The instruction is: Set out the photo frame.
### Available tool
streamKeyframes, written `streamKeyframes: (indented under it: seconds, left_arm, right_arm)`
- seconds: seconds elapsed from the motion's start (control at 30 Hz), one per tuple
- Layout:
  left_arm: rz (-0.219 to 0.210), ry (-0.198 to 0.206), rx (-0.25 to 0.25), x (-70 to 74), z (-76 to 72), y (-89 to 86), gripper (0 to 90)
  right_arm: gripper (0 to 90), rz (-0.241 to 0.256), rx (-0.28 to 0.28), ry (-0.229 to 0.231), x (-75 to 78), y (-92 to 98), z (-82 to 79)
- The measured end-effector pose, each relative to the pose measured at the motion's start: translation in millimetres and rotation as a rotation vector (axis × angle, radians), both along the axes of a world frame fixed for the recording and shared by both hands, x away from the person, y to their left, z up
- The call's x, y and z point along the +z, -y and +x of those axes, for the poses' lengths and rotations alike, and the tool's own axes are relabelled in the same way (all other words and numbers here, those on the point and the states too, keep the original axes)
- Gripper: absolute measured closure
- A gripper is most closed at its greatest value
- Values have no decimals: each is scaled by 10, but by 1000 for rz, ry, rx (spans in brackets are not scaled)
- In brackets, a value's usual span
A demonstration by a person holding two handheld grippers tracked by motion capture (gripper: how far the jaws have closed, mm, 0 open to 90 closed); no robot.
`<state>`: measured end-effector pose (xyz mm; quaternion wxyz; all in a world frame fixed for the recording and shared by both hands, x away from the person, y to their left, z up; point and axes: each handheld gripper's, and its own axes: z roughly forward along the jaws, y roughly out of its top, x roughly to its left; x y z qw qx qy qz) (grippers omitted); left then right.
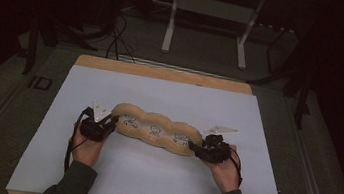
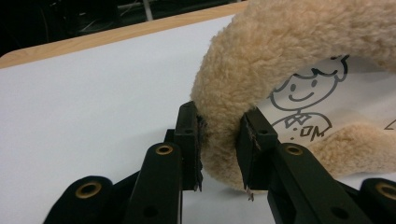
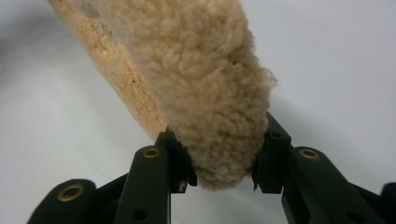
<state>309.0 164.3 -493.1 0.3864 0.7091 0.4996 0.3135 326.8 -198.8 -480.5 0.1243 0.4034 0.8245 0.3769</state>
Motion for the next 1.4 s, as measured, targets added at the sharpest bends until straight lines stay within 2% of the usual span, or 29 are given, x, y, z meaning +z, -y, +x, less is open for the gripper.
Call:
streamKeyframes:
  seconds: [0.2, 0.47, 0.67, 0.8, 1.1, 1.33, 1.4]
  left_arm:
    - [-4, 4, 17, 4, -33, 10, 726]
    - [-10, -11, 43, -71, -13, 38, 725]
    - [-15, -9, 37, -123, -6, 61, 724]
    - [-14, -12, 30, -142, -9, 87, 722]
    - [-15, -23, 42, -125, -54, 109, 720]
    - [-49, -62, 46, -100, -45, 90, 714]
    - [-83, -71, 35, -103, -26, 55, 705]
  right_arm:
    - [625, 11, -6, 12, 7, 4, 46]
    - [600, 25, -27, 12, -47, 0, 148]
    - [585, 5, -29, 33, -81, 7, 222]
    - [570, -3, -37, 30, -103, 28, 268]
    - [540, 54, -46, -25, -151, 72, 383]
    - [510, 121, -61, -88, -152, 111, 477]
    - [504, 122, -67, -98, -148, 108, 495]
